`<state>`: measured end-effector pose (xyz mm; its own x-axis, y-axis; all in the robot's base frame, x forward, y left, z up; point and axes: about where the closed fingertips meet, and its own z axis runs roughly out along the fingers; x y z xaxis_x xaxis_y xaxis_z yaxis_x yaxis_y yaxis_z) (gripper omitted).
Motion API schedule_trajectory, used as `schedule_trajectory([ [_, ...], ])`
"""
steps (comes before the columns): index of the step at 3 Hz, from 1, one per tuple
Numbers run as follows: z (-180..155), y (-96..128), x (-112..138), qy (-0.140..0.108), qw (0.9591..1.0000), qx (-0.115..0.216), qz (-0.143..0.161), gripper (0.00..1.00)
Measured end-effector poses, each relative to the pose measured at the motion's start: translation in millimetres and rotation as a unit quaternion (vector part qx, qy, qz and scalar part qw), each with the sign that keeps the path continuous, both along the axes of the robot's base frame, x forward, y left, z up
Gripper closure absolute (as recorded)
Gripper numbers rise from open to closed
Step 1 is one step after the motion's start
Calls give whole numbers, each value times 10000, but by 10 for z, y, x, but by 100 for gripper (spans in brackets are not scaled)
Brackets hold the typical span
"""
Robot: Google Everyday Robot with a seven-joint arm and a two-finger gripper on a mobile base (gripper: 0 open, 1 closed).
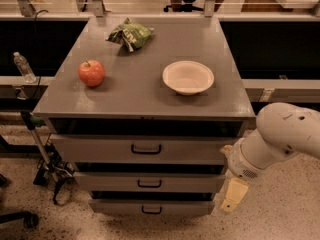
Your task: Open middle drawer
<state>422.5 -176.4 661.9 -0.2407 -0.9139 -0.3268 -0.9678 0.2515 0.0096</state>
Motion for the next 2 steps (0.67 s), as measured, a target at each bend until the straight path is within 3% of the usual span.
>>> schedule_trajectory([
  [2, -775, 252, 46, -175, 9985, -335, 403, 0],
])
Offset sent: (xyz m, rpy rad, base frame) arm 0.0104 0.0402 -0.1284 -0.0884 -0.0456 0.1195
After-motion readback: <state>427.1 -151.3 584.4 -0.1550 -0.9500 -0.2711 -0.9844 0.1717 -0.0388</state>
